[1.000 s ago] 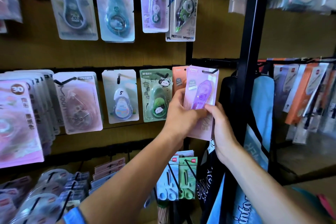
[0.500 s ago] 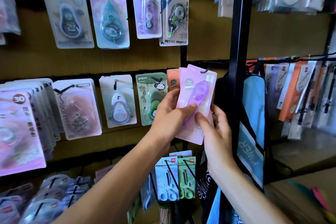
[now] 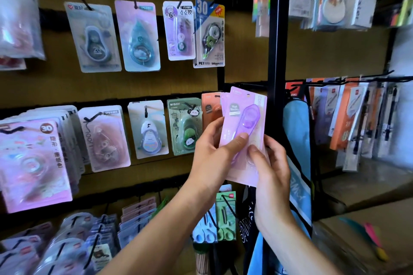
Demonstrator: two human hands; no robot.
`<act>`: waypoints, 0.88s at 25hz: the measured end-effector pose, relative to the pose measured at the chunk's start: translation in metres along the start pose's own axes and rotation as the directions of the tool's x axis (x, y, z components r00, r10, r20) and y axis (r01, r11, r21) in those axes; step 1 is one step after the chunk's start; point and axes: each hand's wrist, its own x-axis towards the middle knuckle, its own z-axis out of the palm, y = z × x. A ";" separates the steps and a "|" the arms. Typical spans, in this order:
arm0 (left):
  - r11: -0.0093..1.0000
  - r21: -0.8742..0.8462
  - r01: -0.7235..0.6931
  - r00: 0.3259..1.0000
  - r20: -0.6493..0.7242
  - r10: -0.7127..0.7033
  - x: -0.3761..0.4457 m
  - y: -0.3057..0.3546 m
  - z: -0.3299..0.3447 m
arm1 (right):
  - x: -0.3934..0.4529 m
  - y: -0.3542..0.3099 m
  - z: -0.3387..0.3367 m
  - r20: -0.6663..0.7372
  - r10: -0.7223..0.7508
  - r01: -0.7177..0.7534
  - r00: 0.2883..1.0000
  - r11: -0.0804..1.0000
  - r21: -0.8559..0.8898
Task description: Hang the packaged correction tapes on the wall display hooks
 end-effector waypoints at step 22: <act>0.997 0.072 -0.013 0.988 -0.153 0.023 -0.071 0.039 -0.072 | -0.055 0.000 0.046 0.226 0.168 -0.167 0.960 0.986 -0.025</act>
